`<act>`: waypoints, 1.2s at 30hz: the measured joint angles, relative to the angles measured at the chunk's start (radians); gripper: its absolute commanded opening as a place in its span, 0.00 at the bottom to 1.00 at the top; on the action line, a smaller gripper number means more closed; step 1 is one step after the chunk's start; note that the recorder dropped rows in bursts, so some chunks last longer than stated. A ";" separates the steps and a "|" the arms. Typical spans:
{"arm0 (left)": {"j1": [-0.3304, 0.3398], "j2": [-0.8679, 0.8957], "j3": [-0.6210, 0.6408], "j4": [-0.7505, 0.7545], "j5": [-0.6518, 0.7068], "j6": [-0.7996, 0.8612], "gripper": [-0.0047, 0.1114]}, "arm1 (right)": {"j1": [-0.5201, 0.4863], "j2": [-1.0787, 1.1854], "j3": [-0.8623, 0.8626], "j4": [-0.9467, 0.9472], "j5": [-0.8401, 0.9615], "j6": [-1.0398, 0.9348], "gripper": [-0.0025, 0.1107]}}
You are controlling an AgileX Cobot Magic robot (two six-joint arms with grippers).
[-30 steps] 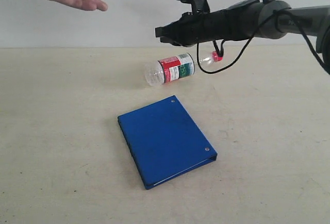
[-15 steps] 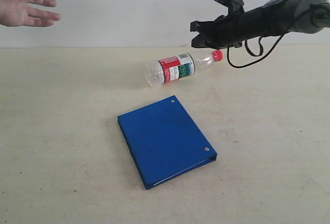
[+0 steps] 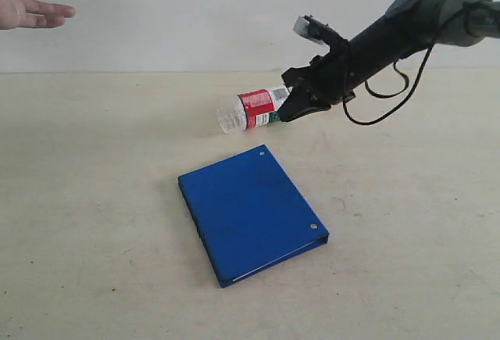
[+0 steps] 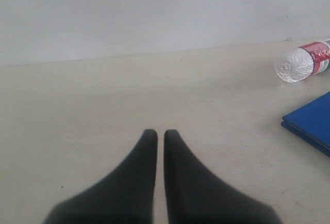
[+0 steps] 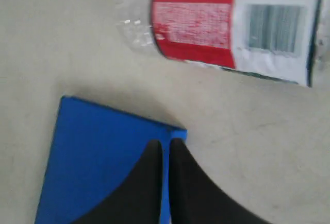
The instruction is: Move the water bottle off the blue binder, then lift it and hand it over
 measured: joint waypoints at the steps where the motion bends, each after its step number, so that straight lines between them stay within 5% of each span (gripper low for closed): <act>1: 0.000 0.000 0.000 0.000 0.000 0.000 0.08 | 0.000 -0.027 0.000 -0.007 0.020 -0.012 0.02; 11: 0.000 0.000 0.000 0.000 0.000 0.000 0.08 | 0.005 -0.112 -0.006 0.002 -0.374 -0.034 0.02; 22: 0.000 0.000 0.000 0.000 0.000 0.000 0.08 | -0.010 -0.134 -0.002 -0.021 -0.202 0.023 0.02; 29: 0.000 0.000 0.000 0.000 0.000 0.000 0.08 | -0.134 -0.435 -0.002 -0.023 -0.282 0.027 0.02; 36: 0.000 0.000 0.000 0.000 0.000 0.000 0.08 | -0.205 -0.577 0.019 -0.116 -0.116 -0.072 0.02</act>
